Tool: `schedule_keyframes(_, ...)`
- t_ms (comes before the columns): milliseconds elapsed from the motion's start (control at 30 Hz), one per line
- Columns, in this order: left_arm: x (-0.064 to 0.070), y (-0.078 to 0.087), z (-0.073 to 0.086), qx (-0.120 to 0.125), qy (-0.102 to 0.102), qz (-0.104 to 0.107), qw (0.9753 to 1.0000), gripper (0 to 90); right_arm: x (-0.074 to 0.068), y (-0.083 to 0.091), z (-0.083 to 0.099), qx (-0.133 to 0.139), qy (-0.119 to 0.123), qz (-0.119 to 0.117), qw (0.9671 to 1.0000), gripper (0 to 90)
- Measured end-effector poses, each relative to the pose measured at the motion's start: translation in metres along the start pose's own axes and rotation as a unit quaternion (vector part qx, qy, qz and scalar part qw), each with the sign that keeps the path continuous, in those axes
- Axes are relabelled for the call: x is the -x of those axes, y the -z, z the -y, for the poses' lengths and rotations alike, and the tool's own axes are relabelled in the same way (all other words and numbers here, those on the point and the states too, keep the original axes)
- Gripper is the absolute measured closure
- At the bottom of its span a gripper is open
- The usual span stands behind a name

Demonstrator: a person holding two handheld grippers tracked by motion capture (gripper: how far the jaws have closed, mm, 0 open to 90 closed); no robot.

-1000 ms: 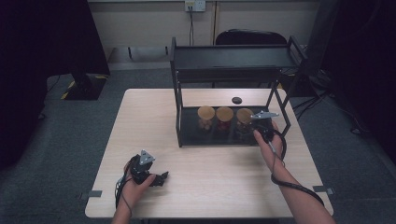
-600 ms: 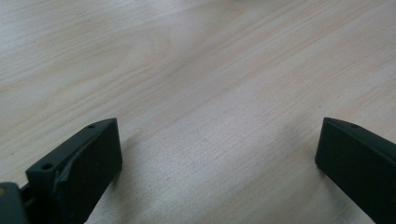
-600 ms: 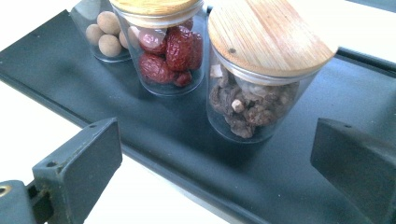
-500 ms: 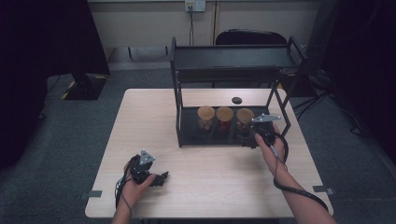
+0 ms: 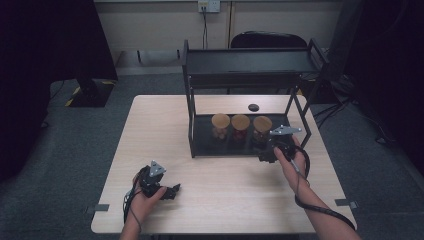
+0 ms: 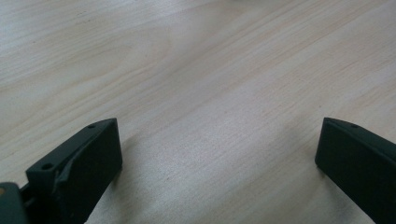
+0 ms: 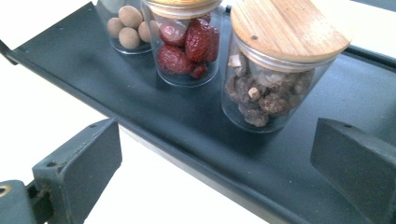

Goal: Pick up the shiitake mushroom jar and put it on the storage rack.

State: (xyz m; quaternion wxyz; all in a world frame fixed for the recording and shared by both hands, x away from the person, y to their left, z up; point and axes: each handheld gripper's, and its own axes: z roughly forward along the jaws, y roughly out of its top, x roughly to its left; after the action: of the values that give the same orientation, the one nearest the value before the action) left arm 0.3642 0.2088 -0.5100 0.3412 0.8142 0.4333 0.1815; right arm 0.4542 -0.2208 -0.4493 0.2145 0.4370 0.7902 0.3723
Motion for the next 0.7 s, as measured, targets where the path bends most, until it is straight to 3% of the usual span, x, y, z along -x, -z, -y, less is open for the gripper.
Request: schedule_keyframes(700,0.0,0.0,0.0,0.0,0.0,0.0,1.0,0.2,-0.006,0.011,0.018,0.0,0.01,-0.025,0.9996,1.5)
